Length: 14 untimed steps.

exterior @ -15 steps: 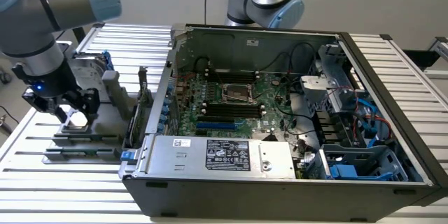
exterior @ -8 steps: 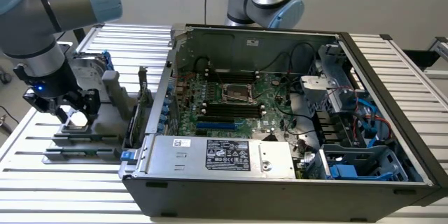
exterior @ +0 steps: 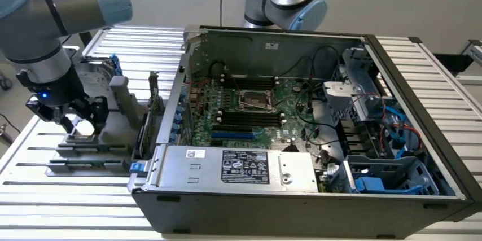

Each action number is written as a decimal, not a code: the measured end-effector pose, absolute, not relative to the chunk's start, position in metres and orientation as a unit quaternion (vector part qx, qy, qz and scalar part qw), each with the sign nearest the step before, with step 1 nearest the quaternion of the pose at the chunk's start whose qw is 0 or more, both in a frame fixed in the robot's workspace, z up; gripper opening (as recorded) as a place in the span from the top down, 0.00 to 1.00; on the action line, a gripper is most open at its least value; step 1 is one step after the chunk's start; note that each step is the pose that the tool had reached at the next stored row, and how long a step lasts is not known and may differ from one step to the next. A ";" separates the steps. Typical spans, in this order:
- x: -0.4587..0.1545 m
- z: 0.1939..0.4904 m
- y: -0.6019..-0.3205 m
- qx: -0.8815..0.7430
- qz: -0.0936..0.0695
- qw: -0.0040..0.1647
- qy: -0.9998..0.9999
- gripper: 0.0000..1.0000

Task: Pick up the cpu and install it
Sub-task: 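Pick up the cpu and move it towards the insertion slot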

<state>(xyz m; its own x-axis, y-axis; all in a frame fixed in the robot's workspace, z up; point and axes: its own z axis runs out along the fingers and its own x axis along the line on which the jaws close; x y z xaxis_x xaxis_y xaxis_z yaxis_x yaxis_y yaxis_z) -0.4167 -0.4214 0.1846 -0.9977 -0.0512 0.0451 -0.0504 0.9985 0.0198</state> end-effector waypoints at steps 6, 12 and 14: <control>-0.417 0.184 -0.421 0.025 -0.009 0.023 -0.999 0.42; -0.417 0.184 -0.421 0.025 -0.009 0.023 -0.999 0.45; -0.417 0.185 -0.421 0.025 -0.009 0.023 -0.999 0.45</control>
